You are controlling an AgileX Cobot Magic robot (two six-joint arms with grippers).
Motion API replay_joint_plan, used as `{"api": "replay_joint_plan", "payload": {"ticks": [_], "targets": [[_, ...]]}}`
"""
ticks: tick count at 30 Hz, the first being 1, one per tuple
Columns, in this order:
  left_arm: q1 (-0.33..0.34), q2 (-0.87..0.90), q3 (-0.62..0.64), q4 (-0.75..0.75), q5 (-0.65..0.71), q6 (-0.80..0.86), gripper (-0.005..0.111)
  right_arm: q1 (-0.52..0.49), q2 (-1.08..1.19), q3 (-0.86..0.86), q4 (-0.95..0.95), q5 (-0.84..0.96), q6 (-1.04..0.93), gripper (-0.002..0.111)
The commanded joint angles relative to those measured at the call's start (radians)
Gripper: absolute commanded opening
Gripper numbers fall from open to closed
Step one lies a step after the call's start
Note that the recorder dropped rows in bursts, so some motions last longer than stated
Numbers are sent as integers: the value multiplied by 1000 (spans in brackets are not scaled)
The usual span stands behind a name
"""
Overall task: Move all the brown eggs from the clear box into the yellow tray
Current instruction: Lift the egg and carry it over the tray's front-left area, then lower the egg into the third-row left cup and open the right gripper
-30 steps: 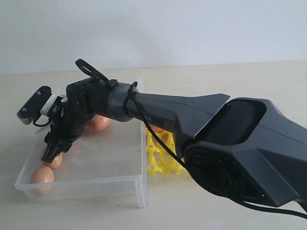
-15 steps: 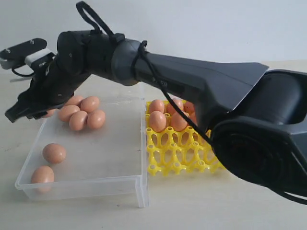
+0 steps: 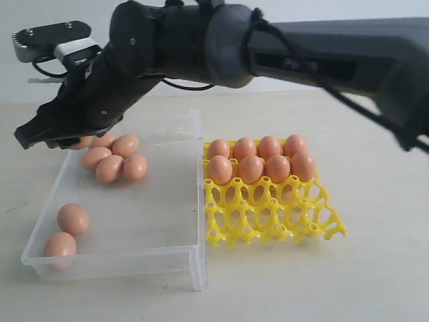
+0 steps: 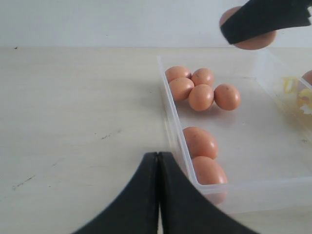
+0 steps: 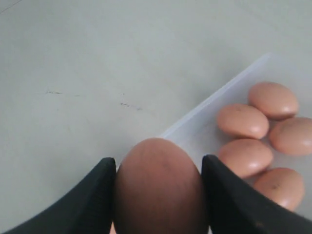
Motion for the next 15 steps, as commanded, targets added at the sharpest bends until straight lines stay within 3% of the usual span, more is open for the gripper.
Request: {"api": "replay_joint_plan", "payload": {"ticks": [1,9,15], "targets": [[1,-6,-4,-2,-4,4,0,-41,-169,249,2,-202,-13,0],[1,-6,-4,-2,-4,4,0,-144,-403,821,111,-812,-11,0],[1,-6,-4,-2,-4,4,0,-191,-366,895,109,-833,-8,0]]}}
